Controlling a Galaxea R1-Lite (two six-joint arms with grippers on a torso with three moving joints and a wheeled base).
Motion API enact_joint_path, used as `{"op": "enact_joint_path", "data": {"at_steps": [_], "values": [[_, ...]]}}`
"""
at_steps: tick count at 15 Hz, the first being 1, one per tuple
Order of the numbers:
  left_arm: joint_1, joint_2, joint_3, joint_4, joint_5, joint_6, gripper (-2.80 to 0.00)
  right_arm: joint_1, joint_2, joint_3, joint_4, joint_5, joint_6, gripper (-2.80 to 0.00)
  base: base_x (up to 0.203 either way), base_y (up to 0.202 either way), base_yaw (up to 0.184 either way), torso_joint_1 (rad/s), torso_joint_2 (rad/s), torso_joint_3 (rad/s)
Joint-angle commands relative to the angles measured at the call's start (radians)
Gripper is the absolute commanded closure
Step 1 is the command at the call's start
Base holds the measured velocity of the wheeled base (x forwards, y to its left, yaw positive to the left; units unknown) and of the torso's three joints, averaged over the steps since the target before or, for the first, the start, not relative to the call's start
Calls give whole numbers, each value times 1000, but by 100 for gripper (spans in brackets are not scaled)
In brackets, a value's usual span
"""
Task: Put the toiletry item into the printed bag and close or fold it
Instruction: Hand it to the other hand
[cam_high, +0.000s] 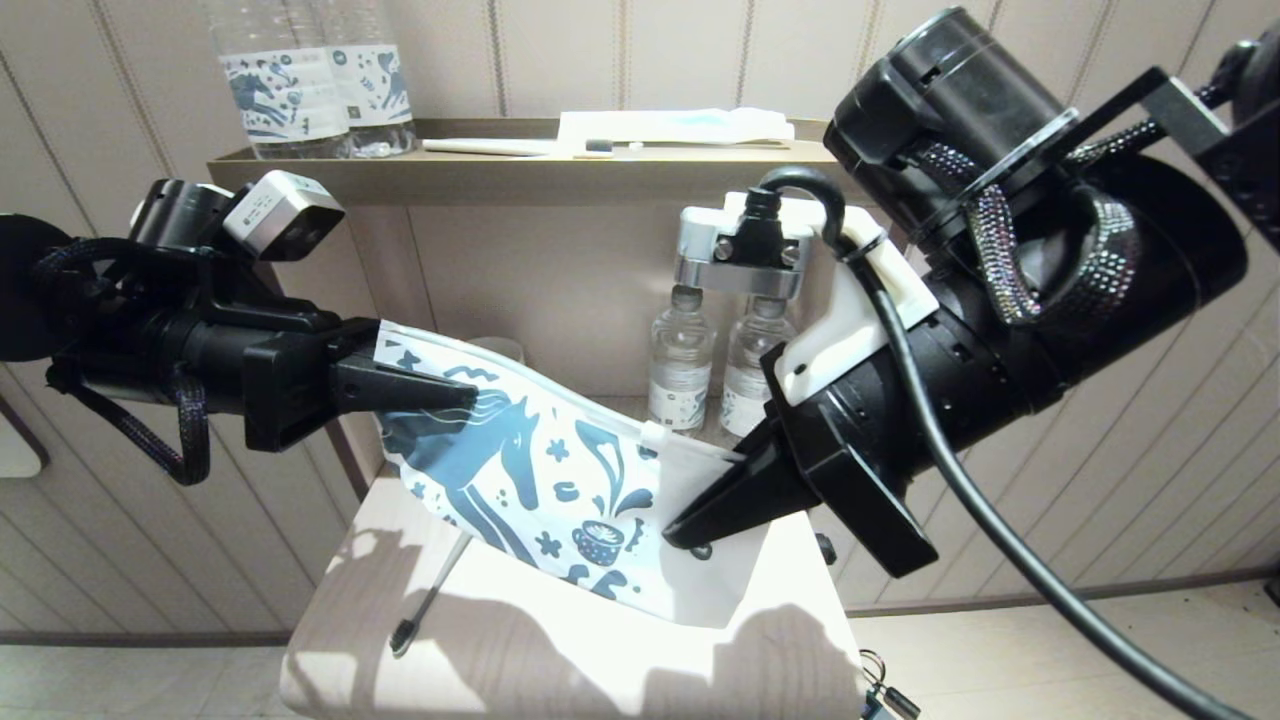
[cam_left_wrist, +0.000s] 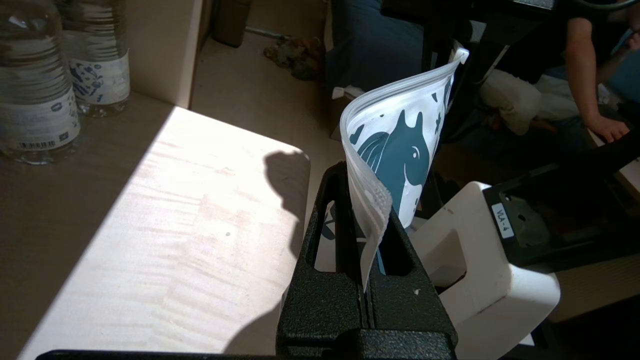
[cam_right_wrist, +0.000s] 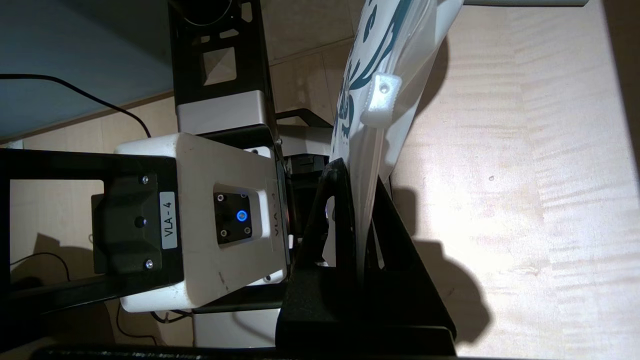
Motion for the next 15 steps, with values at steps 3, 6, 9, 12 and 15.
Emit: {"op": "enact_joint_path", "data": {"at_steps": [3, 6, 9, 12, 15], "values": [[-1, -4, -1, 4, -7, 3, 0, -6, 16, 1, 4, 1, 1, 0, 0, 0, 0, 0, 0, 0], [-6, -1, 0, 5, -6, 3, 0, -26, 23, -7, -14, -1, 1, 0, 0, 0, 0, 0, 0, 0], [-14, 7, 1, 7, -1, 1, 0, -44, 44, -4, -23, -6, 2, 0, 0, 0, 0, 0, 0, 0], [-14, 9, -1, 7, 1, 1, 0, -44, 47, -3, -38, -16, 2, -280, 0, 0, 0, 0, 0, 0], [-13, 13, -2, 6, 1, 1, 0, -44, 45, 21, -39, -9, 2, -280, 0, 0, 0, 0, 0, 0]]}}
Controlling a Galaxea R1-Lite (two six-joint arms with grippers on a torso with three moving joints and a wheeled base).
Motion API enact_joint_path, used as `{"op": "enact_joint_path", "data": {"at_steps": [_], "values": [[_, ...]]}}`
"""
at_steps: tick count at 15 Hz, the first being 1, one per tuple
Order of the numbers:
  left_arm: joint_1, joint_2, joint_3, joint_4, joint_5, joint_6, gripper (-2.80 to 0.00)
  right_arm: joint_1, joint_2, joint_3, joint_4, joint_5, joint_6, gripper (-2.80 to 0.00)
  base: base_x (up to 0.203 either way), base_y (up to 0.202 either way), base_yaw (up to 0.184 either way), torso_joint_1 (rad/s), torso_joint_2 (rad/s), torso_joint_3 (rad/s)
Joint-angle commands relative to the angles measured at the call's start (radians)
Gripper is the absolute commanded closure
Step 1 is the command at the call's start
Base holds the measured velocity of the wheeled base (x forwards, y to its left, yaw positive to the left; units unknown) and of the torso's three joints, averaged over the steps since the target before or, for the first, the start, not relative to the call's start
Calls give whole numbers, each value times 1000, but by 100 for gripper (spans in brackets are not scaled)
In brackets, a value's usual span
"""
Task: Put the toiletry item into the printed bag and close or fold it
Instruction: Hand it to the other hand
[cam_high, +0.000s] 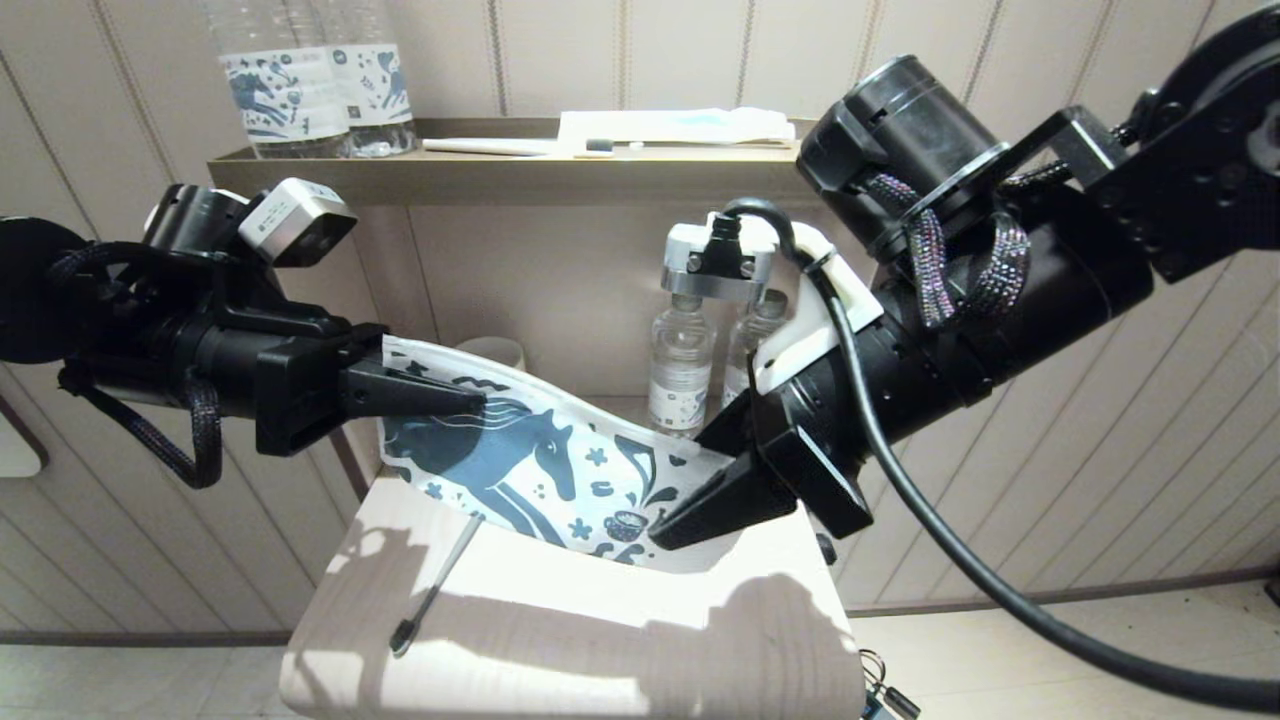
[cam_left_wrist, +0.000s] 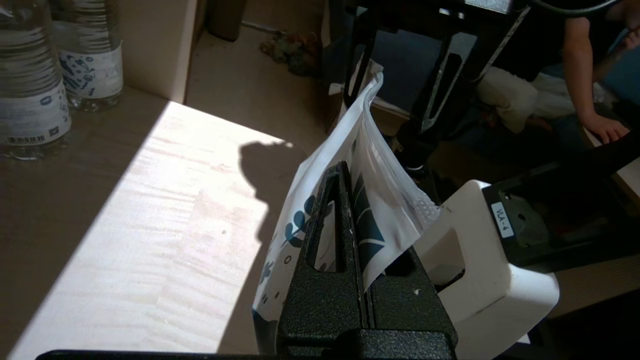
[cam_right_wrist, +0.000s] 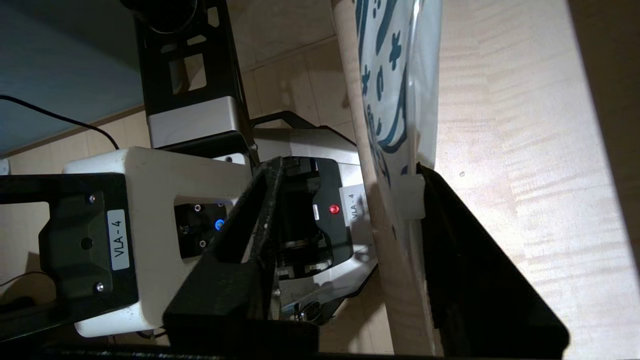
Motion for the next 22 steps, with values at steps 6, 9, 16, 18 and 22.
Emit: {"op": "enact_joint_path", "data": {"at_steps": [6, 9, 16, 18, 22], "values": [[-1, 7, -14, 4, -12, -6, 0, -54, -60, 217, -161, 17, 3, -280, 0, 0, 0, 0, 0, 0], [-1, 9, -15, 3, -12, -8, 0, -112, -105, 352, -314, 92, 21, -280, 0, 0, 0, 0, 0, 0], [-1, 11, -15, 3, -14, -6, 0, -169, -137, 501, -472, 209, 40, -280, 0, 0, 0, 0, 0, 0], [-5, 11, -17, 3, -14, -8, 0, -164, -133, 535, -536, 210, 54, -280, 0, 0, 0, 0, 0, 0], [-7, 11, -17, 4, -11, -8, 0, -149, -159, 655, -762, 191, 79, -280, 0, 0, 0, 0, 0, 0]]}}
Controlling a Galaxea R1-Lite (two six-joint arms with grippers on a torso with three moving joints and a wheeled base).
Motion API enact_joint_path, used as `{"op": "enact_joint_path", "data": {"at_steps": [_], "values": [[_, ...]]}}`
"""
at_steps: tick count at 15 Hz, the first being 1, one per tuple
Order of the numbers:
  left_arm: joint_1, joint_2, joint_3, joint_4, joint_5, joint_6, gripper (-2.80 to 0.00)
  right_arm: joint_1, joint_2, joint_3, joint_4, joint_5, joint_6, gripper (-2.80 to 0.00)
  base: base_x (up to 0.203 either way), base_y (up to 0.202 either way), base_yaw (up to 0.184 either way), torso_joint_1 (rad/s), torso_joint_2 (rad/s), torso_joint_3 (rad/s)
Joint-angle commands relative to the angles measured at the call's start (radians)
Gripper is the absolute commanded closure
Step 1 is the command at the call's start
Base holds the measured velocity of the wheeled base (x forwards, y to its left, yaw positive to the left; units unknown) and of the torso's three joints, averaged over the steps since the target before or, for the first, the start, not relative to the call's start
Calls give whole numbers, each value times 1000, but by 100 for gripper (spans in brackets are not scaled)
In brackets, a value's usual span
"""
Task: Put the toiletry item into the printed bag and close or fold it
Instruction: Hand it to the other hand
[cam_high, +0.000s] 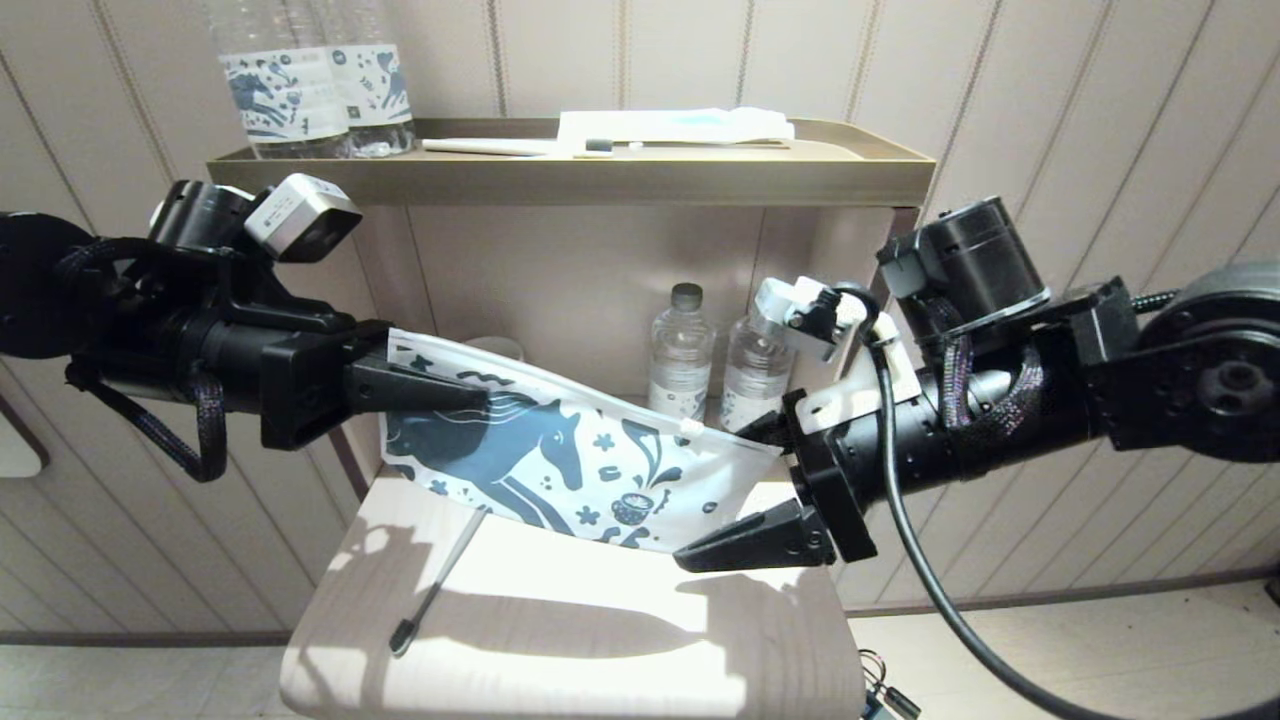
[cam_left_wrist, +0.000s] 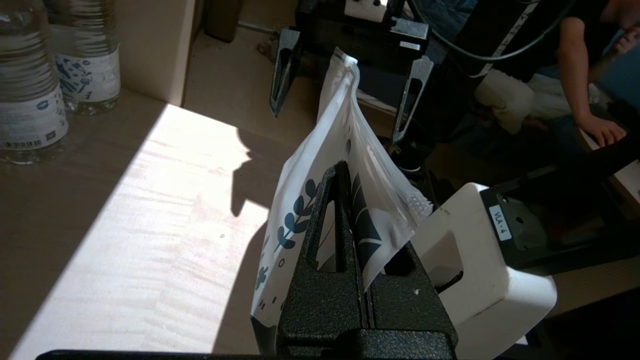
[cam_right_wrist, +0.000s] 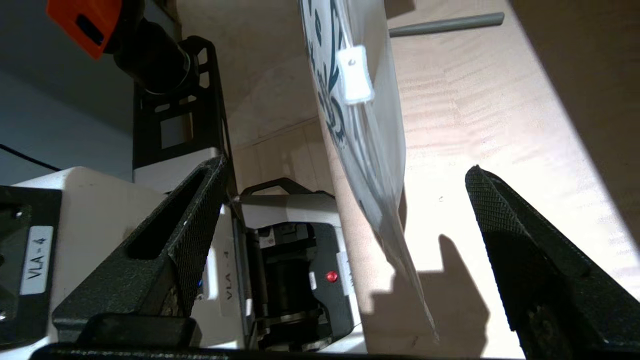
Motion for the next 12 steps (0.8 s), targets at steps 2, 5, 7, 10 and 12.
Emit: {"op": "enact_joint_path", "data": {"at_steps": [2, 5, 7, 10, 12], "values": [[-1, 0, 0, 3, -8, 2, 0, 28, -24, 93, -179, -68, 10, -280, 0, 0, 0, 0, 0, 0], [0, 0, 0, 3, -6, 2, 0, 29, -34, 112, -203, -74, 0, -280, 0, 0, 0, 0, 0, 0], [1, 0, 0, 2, -6, 2, 0, 29, -37, 125, -205, -75, -7, -280, 0, 0, 0, 0, 0, 0], [0, 6, -2, 1, -5, 2, 0, 29, -49, 142, -209, -71, -22, -280, 0, 0, 0, 0, 0, 0], [-1, 9, -3, 1, -5, 2, 0, 29, -48, 147, -222, -69, -22, -280, 0, 0, 0, 0, 0, 0]]}}
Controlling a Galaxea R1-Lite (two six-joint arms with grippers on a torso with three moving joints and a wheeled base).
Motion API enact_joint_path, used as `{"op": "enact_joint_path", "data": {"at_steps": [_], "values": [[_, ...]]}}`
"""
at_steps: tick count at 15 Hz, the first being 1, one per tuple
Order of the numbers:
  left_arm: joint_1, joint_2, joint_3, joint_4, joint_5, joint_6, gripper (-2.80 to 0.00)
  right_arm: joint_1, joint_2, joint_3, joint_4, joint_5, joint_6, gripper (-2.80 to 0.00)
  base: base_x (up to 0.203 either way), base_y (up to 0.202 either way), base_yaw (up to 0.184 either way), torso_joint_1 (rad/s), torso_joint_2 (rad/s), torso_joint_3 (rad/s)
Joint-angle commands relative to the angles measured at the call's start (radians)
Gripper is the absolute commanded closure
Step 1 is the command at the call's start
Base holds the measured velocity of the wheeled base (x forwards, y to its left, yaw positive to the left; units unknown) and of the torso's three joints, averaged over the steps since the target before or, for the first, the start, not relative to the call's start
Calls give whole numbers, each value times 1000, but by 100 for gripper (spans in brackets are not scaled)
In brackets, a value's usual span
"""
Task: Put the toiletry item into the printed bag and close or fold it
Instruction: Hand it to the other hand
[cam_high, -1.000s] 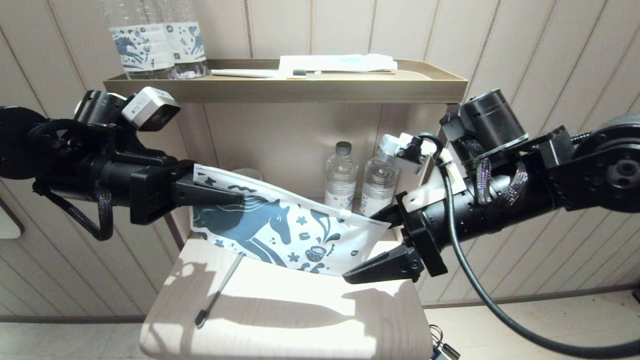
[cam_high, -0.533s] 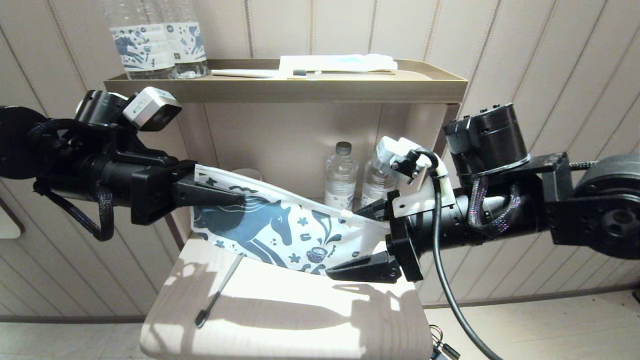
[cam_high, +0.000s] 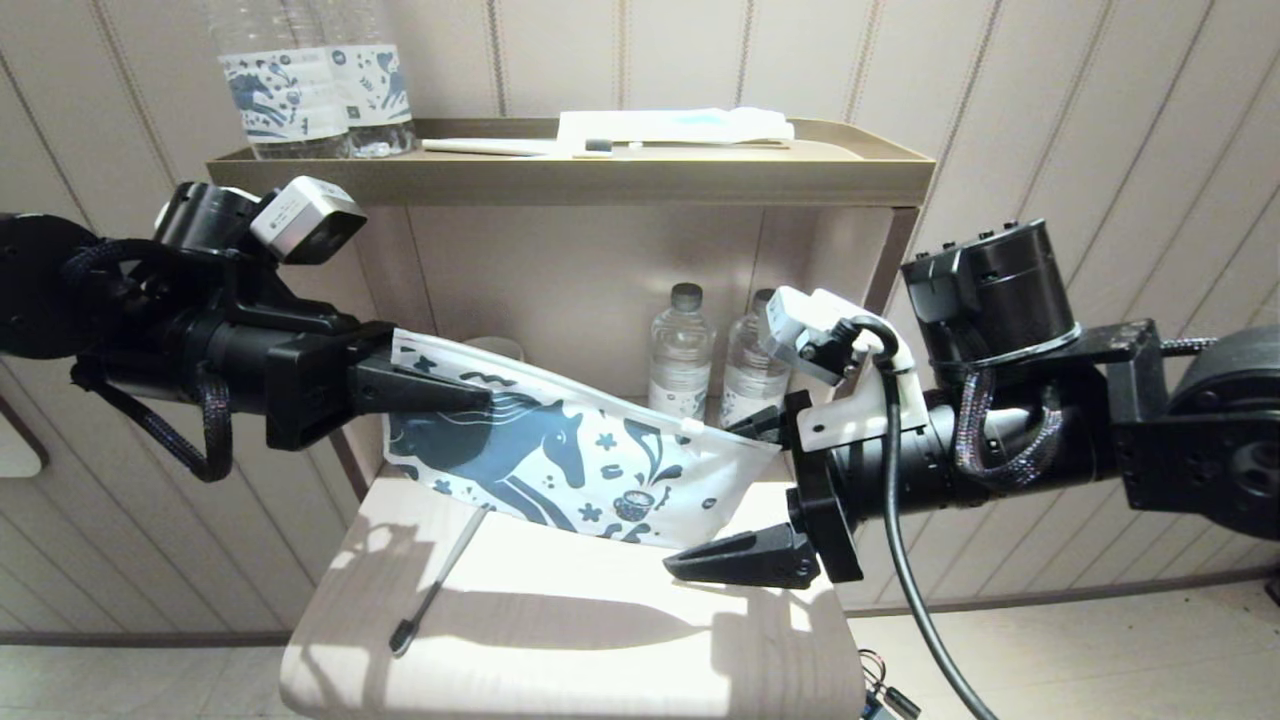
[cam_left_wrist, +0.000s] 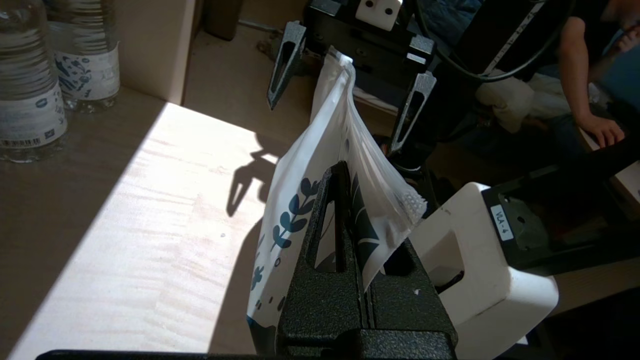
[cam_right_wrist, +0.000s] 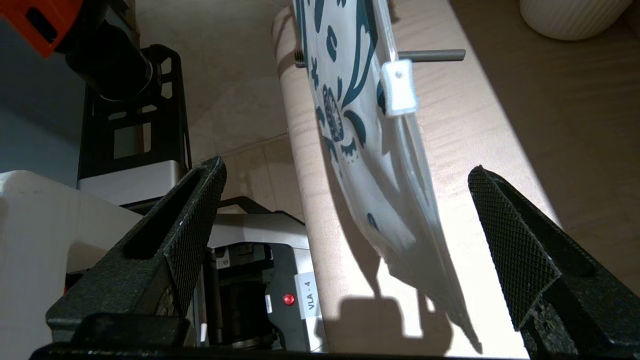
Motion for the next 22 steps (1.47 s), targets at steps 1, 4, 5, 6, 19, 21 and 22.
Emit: {"op": "enact_joint_path", "data": {"at_steps": [1, 4, 5, 6, 19, 21, 22], "values": [[0, 4, -1, 2, -8, 3, 0, 0, -1, 7, -15, 6, 0, -280, 0, 0, 0, 0, 0, 0], [0, 10, -1, 2, -8, 3, 0, 0, 2, 7, -24, 7, 1, -280, 0, 0, 0, 0, 0, 0], [0, 10, -1, 2, -8, 3, 0, 0, 5, 7, -24, 7, 1, -280, 0, 0, 0, 0, 0, 0], [0, 10, -1, 2, -8, 3, 0, 0, 7, 8, -24, 7, 1, -280, 0, 0, 0, 0, 0, 0], [-1, 16, -1, 3, -6, 3, 0, 0, 13, 10, -21, 53, 9, 0, 0, 0, 0, 0, 0, 0], [-8, 19, 0, 2, -1, 3, 0, 0, 12, 16, -22, 53, 7, 0, 0, 0, 0, 0, 0, 0], [-9, 22, -1, 2, -1, 3, 0, 0, 12, 16, -22, 53, 9, 0, 0, 0, 0, 0, 0, 0]]}}
